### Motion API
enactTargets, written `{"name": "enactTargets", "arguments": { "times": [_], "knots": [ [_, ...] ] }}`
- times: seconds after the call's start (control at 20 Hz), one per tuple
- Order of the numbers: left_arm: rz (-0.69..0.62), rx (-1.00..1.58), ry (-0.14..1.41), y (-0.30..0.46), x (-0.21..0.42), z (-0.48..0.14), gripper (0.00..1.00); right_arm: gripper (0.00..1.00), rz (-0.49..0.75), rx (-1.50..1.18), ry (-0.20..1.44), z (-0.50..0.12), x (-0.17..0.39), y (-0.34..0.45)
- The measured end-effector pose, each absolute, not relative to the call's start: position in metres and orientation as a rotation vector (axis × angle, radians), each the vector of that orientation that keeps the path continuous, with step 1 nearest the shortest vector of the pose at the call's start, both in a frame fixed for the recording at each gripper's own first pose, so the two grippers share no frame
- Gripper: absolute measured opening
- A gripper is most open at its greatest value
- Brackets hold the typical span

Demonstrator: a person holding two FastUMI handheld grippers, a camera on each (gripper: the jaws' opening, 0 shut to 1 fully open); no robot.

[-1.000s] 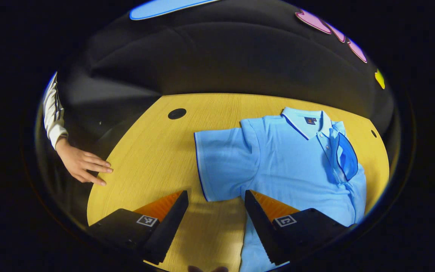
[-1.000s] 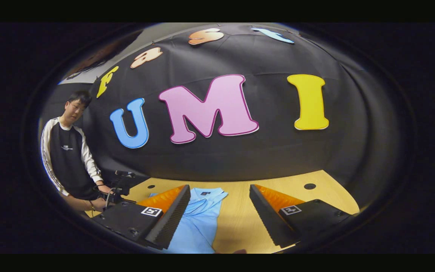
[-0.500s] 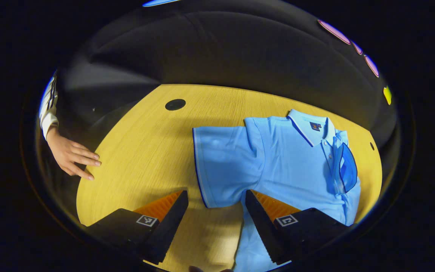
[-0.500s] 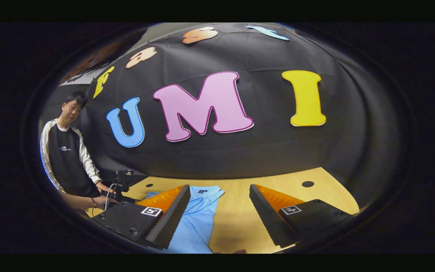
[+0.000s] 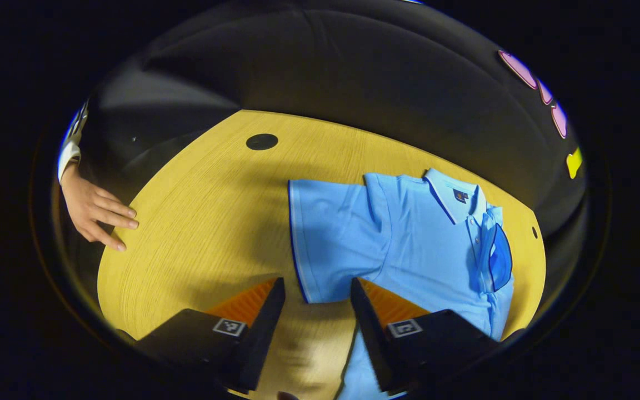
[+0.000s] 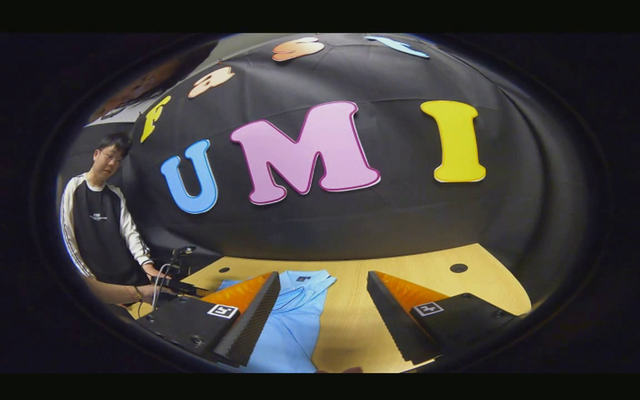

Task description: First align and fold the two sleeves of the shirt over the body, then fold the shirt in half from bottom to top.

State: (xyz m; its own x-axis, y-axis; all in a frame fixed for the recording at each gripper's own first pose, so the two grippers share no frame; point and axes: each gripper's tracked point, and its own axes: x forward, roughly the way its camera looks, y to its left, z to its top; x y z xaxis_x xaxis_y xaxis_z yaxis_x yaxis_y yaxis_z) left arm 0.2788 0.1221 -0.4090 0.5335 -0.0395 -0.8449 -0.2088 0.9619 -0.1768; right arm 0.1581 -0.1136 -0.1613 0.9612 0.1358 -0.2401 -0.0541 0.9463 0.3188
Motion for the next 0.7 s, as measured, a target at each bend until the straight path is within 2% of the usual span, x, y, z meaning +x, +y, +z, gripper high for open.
{"name": "enactTargets", "arguments": {
  "times": [0.05, 0.1, 0.15, 0.2, 0.25, 0.3, 0.35, 0.4, 0.55, 0.65, 0.7],
  "knots": [
    [0.115, -0.259, 1.01, 0.125, 0.277, -0.409, 0.77, 0.98, 0.099, 0.316, 0.263, -0.161, 0.156, -0.112],
    [0.121, -0.25, 1.011, 0.127, 0.277, -0.411, 0.46, 0.98, 0.1, 0.315, 0.263, -0.159, 0.156, -0.113],
    [0.122, -0.237, 1.015, 0.126, 0.277, -0.411, 0.58, 0.98, 0.1, 0.314, 0.261, -0.158, 0.154, -0.113],
    [0.121, -0.217, 1.021, 0.125, 0.277, -0.411, 0.44, 0.98, 0.099, 0.313, 0.257, -0.156, 0.153, -0.114],
    [0.123, -0.196, 1.032, 0.125, 0.275, -0.412, 0.44, 0.98, 0.098, 0.313, 0.255, -0.154, 0.153, -0.116],
    [0.122, -0.177, 1.037, 0.124, 0.276, -0.412, 0.52, 0.98, 0.097, 0.317, 0.255, -0.153, 0.152, -0.116],
    [0.12, -0.169, 1.041, 0.124, 0.276, -0.411, 0.51, 0.98, 0.097, 0.323, 0.255, -0.153, 0.153, -0.118],
    [0.121, -0.171, 1.04, 0.122, 0.278, -0.411, 0.4, 0.98, 0.094, 0.327, 0.255, -0.152, 0.154, -0.119],
    [0.127, -0.208, 1.057, 0.116, 0.278, -0.41, 0.28, 0.98, 0.093, 0.331, 0.253, -0.152, 0.153, -0.12],
    [0.139, -0.256, 1.059, 0.116, 0.278, -0.409, 0.08, 0.98, 0.094, 0.329, 0.259, -0.154, 0.151, -0.123],
    [0.139, -0.262, 1.059, 0.115, 0.279, -0.406, 0.06, 0.98, 0.095, 0.332, 0.263, -0.156, 0.15, -0.123]
  ]
}}
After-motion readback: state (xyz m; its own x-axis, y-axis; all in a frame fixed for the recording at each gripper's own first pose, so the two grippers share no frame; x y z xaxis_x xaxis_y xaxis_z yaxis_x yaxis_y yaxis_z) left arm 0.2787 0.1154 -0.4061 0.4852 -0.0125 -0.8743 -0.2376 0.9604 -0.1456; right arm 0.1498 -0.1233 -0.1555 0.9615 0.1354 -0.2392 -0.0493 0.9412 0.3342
